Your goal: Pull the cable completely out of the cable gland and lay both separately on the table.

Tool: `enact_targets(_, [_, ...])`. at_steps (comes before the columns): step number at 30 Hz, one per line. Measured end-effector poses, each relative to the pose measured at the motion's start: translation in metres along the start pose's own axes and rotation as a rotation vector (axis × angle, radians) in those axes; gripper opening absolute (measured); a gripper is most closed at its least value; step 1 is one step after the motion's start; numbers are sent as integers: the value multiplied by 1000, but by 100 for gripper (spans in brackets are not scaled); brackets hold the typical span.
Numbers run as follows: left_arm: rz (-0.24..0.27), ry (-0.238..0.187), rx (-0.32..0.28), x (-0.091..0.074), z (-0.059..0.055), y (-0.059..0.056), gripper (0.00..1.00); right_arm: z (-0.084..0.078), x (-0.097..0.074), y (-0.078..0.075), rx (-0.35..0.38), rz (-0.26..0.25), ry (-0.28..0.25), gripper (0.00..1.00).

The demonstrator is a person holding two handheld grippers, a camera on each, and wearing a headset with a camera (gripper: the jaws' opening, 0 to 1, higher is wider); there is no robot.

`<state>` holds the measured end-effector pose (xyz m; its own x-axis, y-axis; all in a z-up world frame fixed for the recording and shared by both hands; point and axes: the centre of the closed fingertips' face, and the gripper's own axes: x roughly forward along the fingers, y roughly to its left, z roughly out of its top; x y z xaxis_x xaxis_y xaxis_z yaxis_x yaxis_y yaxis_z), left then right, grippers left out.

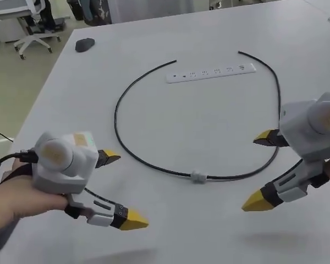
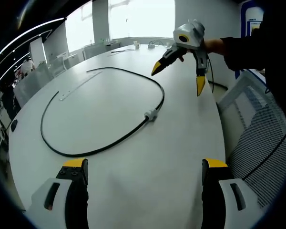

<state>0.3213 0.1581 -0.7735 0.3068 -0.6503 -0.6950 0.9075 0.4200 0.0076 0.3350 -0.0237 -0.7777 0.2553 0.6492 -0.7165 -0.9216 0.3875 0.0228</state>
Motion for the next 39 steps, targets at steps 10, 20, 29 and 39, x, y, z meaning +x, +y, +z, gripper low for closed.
enact_targets(10, [29, -77, -85, 2, 10, 13, 99, 9, 22, 1, 26, 41, -23, 76])
enact_targets(20, [-1, -60, -94, 9, 7, 5, 99, 26, 48, 7, 35, 98, -88, 58])
enact_targets(29, [-38, -118, -38, 13, 25, -8, 92, 37, 64, 6, -14, 91, -137, 29])
enact_targets(39, [-80, -182, -80, 12, 30, -16, 99, 30, 83, 8, -78, 93, -99, 20])
